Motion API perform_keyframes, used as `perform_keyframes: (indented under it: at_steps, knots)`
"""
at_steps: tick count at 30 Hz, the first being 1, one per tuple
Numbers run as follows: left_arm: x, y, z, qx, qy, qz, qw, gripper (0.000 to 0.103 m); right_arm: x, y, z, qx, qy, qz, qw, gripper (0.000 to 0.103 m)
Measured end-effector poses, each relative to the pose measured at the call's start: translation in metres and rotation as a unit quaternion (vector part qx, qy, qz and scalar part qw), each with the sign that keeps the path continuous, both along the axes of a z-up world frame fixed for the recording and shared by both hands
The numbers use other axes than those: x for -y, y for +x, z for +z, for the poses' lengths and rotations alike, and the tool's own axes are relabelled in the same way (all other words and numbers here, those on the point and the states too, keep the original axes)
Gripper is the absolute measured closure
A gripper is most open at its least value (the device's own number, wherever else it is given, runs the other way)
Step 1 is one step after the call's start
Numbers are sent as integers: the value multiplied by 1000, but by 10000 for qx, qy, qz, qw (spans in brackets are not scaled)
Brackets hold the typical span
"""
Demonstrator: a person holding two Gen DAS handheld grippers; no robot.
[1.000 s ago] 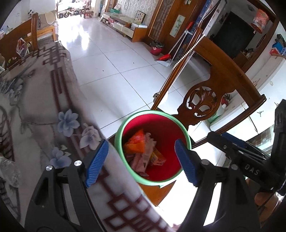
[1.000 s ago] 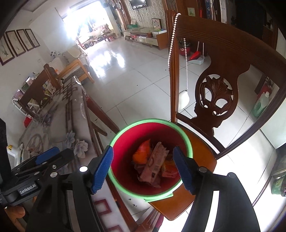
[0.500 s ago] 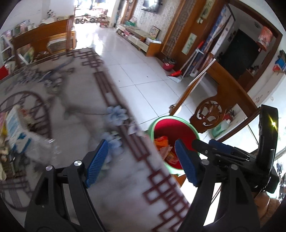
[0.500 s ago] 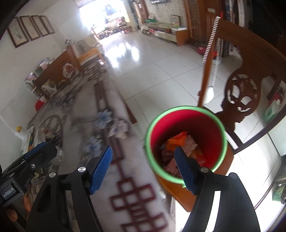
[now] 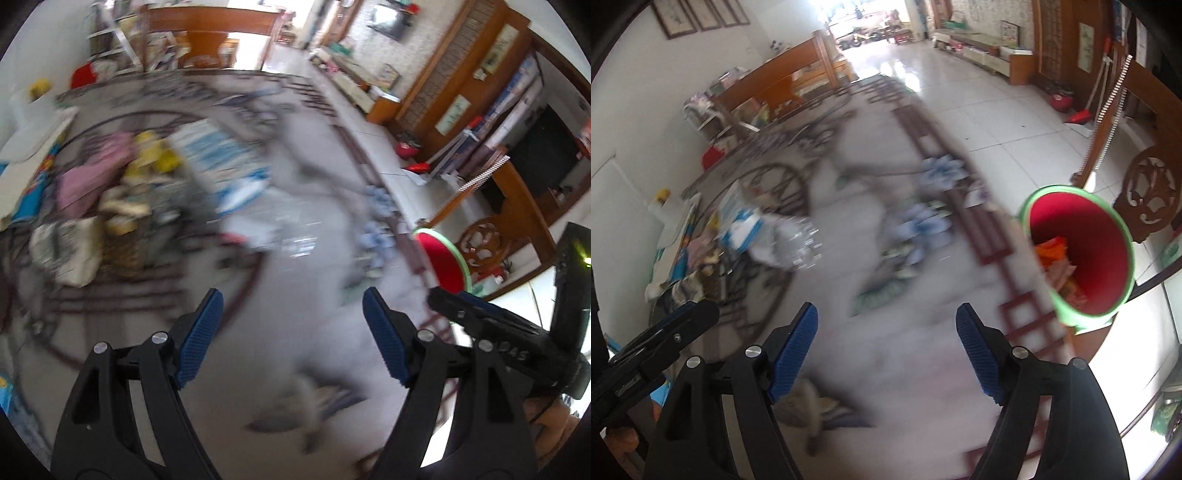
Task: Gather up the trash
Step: 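Return to the table and grasp the crumpled printed paper with the left gripper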
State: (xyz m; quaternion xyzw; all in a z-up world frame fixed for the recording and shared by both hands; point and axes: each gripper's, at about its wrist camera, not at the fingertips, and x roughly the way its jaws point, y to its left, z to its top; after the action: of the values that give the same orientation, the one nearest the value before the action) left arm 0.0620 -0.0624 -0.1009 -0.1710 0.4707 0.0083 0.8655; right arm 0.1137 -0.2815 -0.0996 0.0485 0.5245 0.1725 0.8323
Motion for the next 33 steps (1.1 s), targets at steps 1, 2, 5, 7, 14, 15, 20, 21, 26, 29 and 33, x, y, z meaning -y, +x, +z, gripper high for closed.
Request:
perform_keyframes:
  at_steps: [1, 2, 5, 7, 14, 15, 20, 21, 26, 29, 33]
  knots:
    - [-9, -4, -1, -28, 25, 56, 10000, 28, -7, -4, -1, -10, 7, 20, 10000, 28]
    - [-24, -11, -5, -66, 76, 154, 9998, 28, -15, -9, -3, -28, 19, 47, 10000, 28]
    - [-65, -26, -11, -134, 227, 449, 9986, 21, -36, -22, -7, -82, 26, 101, 9999, 28]
    - [-92, -35, -15, -178, 277, 705, 9970, 19, -45, -30, -8, -94, 30, 114, 9999, 28]
    - [-172, -39, -34, -398, 450, 1431, 9879, 16, -63, -44, -7, -104, 40, 27, 9999, 28]
    - [-176, -34, -38, -459, 571, 1373, 9878, 14, -64, -45, -7, -107, 34, 19, 9999, 28]
    - [-186, -9, -60, -661, 983, 972, 9882, 6, -69, -52, -7, -137, -32, -3, 9999, 28]
    - [-187, -2, -66, -799, 1111, 919, 9863, 6, -68, -53, -7, -141, -44, -16, 9999, 28]
    - [-194, 17, -86, -1010, 1243, 835, 9836, 6, -61, -56, -5, -128, -84, -160, 9998, 28]
    - [-193, 21, -91, -1029, 1217, 737, 9845, 6, -58, -56, -5, -150, -84, -234, 9996, 28]
    - [-190, 18, -90, -954, 1164, 651, 9865, 29, -61, -54, -4, -148, -104, -229, 9996, 28]
